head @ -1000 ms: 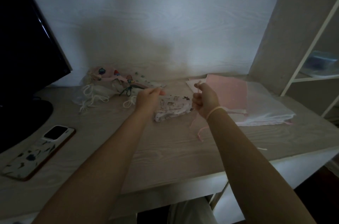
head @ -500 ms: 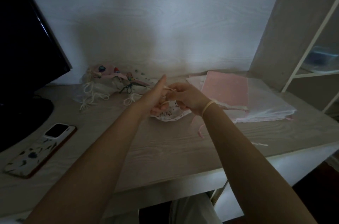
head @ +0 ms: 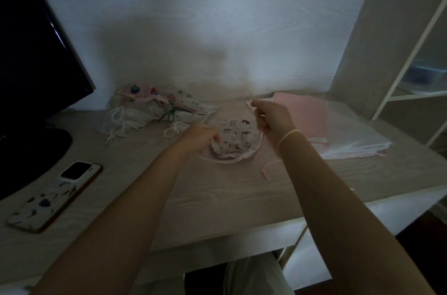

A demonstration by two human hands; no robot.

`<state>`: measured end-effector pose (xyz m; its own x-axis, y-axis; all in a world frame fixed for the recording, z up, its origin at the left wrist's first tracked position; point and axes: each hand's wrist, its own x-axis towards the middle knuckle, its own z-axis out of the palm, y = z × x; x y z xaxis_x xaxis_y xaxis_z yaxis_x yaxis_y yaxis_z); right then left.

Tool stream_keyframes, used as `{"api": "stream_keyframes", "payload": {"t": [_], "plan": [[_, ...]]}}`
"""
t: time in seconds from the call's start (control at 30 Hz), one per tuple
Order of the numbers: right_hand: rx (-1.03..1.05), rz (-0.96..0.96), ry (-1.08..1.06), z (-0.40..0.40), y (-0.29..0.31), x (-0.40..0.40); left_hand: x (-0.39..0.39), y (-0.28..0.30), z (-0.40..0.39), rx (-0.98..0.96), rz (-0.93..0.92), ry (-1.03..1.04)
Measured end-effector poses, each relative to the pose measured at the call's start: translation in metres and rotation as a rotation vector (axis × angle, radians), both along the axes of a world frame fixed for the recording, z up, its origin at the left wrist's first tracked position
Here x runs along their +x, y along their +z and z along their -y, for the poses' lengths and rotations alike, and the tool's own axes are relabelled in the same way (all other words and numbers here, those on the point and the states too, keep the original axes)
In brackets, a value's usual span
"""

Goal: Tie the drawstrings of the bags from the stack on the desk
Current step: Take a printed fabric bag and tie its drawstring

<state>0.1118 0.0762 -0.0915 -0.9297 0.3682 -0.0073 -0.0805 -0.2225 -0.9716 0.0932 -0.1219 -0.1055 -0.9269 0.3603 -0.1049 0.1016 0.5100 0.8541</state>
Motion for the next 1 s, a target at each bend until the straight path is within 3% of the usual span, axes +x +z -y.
{"api": "stream_keyframes", "payload": {"t": [0.1, 0.23, 0.5, 0.67, 0.77, 0.87, 1.0], "plan": [[0.238, 0.019, 0.206, 0.012, 0.012, 0.007, -0.003, -0.002, -0.009, 0.195, 0.082, 0.027], [0.577, 0.070, 0.429, 0.029, 0.014, 0.013, 0.000, 0.007, -0.020, 0.301, 0.212, 0.028], [0.626, 0.028, 0.519, 0.039, 0.008, 0.012, 0.000, 0.015, -0.026, 0.251, 0.354, -0.118], [0.756, 0.060, 0.422, 0.039, 0.009, 0.010, -0.002, 0.011, -0.028, 0.364, 0.388, -0.076], [0.806, 0.069, 0.143, 0.030, 0.007, 0.001, -0.001, 0.011, -0.023, 0.371, 0.362, -0.013], [0.717, 0.070, -0.102, 0.016, -0.001, -0.010, -0.002, 0.008, -0.014, 0.301, 0.288, 0.002], [0.697, 0.064, -0.116, 0.015, -0.007, -0.007, -0.002, 0.007, -0.011, 0.566, 0.254, 0.028]]}}
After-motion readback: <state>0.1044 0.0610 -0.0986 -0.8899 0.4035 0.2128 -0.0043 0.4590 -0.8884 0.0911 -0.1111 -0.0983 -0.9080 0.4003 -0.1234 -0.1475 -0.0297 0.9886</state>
